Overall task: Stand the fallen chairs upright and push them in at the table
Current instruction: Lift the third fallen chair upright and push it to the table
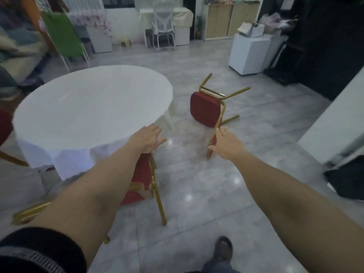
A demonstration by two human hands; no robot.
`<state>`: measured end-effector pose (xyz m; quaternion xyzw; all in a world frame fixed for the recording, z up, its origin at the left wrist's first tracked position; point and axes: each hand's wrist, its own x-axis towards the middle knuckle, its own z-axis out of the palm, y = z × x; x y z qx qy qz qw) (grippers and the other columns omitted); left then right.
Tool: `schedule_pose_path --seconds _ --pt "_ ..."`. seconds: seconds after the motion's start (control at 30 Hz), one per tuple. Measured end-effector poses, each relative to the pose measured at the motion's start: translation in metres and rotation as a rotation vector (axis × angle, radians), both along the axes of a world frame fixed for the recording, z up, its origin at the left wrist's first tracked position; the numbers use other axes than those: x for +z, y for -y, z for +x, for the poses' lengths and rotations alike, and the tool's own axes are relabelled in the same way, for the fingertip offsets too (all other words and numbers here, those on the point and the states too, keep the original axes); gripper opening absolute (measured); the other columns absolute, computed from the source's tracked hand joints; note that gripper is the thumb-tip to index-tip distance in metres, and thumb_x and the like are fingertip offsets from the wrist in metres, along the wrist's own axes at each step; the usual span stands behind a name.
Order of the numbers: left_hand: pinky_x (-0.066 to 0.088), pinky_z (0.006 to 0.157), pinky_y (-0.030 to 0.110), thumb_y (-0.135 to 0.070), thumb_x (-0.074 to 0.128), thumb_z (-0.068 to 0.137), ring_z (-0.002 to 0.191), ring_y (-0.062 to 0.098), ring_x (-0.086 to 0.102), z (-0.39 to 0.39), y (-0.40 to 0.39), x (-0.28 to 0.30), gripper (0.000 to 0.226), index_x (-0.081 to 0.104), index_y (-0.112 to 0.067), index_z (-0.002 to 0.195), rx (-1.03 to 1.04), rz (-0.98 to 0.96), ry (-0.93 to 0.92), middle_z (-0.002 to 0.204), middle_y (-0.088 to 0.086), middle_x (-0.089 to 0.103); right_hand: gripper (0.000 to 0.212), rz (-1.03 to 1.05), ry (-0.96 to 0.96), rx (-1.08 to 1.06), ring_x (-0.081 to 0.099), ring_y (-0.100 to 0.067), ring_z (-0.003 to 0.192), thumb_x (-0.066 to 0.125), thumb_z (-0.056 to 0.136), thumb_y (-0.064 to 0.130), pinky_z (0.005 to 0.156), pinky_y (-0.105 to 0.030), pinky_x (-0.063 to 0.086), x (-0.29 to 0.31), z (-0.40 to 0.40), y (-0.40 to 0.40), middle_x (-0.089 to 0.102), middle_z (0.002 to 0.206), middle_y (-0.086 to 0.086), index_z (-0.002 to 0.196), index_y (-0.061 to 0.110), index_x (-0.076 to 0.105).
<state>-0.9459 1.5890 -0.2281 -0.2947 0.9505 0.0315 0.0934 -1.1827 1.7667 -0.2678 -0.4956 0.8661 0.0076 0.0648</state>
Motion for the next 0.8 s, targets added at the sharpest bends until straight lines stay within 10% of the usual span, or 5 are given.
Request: schedule_pose_path --seconds 0.8 --pt "0.018 0.119 0.040 -0.052 0.030 0.098 0.147 0.025 0.020 -0.400 0.102 -0.087 0.070 0.021 -0.006 0.150 0.126 0.163 0.083 0.158 0.012 0.022 0.083 0.152 0.066 0.108 -0.002 -0.027 0.150 0.043 0.097 0.051 0.122 -0.041 0.009 -0.045 -0.411 0.123 0.002 0.162 -0.014 0.154 0.004 0.003"
